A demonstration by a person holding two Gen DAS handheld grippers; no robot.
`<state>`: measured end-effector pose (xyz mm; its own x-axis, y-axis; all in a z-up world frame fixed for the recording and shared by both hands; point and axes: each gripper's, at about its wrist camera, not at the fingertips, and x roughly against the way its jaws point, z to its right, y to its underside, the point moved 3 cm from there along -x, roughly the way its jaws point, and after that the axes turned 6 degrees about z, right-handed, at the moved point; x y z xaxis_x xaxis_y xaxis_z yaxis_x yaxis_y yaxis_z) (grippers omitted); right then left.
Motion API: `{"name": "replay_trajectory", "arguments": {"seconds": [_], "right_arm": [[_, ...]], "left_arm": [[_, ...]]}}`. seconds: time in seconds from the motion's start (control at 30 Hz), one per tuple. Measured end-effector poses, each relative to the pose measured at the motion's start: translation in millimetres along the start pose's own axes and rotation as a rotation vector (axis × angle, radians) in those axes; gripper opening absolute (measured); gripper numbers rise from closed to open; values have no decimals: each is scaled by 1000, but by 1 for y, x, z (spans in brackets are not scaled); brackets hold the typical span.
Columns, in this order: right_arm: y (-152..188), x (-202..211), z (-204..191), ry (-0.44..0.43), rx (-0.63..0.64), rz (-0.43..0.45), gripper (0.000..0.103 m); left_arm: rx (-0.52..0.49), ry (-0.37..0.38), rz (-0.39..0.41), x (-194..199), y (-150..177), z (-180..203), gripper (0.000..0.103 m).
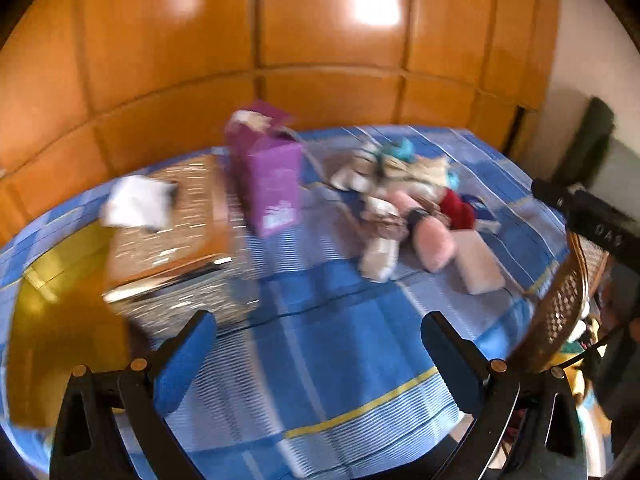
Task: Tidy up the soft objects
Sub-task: 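Grasp the white towel with brown scrunchie with left tool while right tool grasps pink towel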
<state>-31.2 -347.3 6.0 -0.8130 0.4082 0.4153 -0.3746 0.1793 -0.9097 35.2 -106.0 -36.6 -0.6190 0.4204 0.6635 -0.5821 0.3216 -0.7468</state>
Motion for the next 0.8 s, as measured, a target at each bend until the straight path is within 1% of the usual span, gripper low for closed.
{"name": "replay_trajectory", "arguments": {"seconds": [0.07,0.1,0.17,0.2,0.23,0.27,0.37,0.43,0.5,0.53,0.57,0.6,0.63,0.7,0.8], "right_arm": [[-1,1,15,23,-28,2,98],[-2,1,23,35,-45,3,98],[-3,0,39,52,-87,5,98],[-4,0,46,57,-110,2,98],[-3,-1,52,58,-132,-3,98],[-2,-3,56,57,-146,-9,98],[3,-8,62,53,-160,-33,98],[6,-12,63,49,-157,-42,98],[9,-16,61,33,-154,-51,98],[10,-18,58,22,-144,-58,98],[11,-21,56,13,-133,-61,98],[11,-24,53,4,-115,-64,98],[11,-28,52,-3,-99,-70,98],[11,-34,51,-25,-98,-78,98],[8,-42,52,-60,-101,-80,98]], "left_arm": [[-18,77,-25,-13,-5,13,103],[-32,127,-45,-21,-8,21,103],[-43,198,-62,-32,-12,33,103],[-61,222,-69,-40,-15,40,103],[-78,227,-76,-46,-16,45,103],[-87,230,-97,-56,-18,50,103],[-66,227,-134,-81,-24,51,103],[-80,181,-154,-99,-31,52,103],[-117,131,-179,-117,-36,54,103],[-133,119,-189,-126,-38,55,103],[-143,111,-193,-130,-38,54,99],[-159,92,-197,-140,-40,56,90],[-167,84,-208,-147,-40,57,86],[-165,98,-241,-164,-40,59,84],[-176,88,-266,-188,-40,60,83]]}}
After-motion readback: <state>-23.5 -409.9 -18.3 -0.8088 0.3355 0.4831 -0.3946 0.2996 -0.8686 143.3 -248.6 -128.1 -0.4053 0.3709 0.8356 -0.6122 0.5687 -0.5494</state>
